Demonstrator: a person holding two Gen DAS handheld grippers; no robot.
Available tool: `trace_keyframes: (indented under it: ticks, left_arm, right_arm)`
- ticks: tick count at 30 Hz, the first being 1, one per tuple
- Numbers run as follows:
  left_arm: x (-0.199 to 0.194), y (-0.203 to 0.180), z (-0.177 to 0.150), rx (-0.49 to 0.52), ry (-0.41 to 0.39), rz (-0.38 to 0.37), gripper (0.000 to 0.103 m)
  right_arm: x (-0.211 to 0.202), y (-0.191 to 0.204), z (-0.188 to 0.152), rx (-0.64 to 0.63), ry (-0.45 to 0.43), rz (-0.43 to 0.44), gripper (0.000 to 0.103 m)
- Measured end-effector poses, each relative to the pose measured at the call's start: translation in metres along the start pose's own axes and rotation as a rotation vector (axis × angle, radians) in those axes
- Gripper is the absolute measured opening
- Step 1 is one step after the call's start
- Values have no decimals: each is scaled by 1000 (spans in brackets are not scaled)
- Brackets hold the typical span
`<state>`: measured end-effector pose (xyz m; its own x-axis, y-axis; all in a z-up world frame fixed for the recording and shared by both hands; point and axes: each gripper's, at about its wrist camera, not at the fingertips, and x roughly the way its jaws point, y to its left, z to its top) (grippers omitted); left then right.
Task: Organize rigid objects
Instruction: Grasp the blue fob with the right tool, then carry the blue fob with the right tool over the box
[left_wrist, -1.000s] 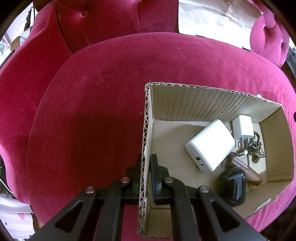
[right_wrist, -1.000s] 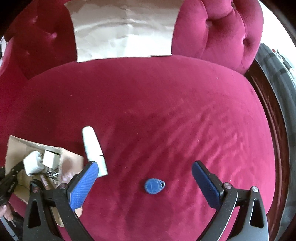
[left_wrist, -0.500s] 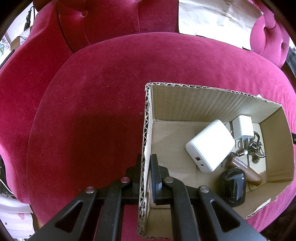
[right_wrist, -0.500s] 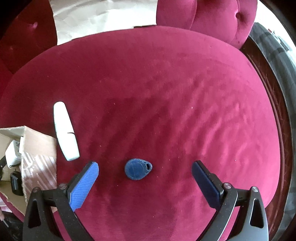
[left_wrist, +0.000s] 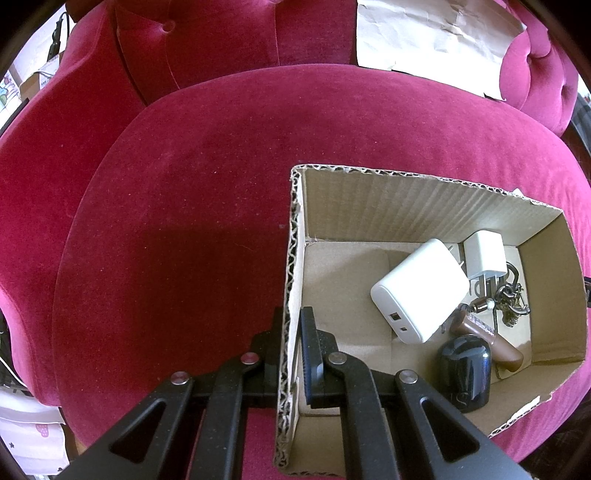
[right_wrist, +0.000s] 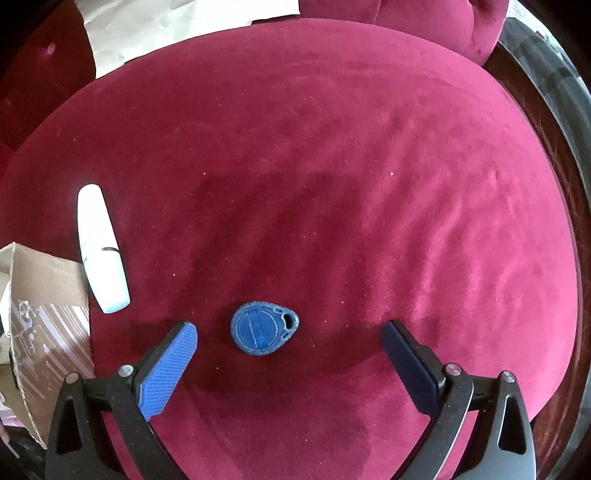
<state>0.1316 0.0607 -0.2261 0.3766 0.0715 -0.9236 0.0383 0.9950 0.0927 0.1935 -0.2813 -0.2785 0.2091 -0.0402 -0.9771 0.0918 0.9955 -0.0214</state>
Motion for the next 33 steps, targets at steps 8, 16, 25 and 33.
trace_keyframes:
  ticks: [8,16,25,33]
  left_arm:
    - [0,0,0,-1,1,0,7]
    - [0,0,0,0,0,1,7]
    - [0,0,-1,1,-1,2,7]
    - [0,0,-1,2,-1,3,7]
  right_arm:
    - [3,-3,5,-7,-6,4,102]
    - [-15,-8,6,14,-52,8,34]
    - [-19,-9,7,12,-69,-3,34]
    - [-46,6,2,-8,-109,3,34]
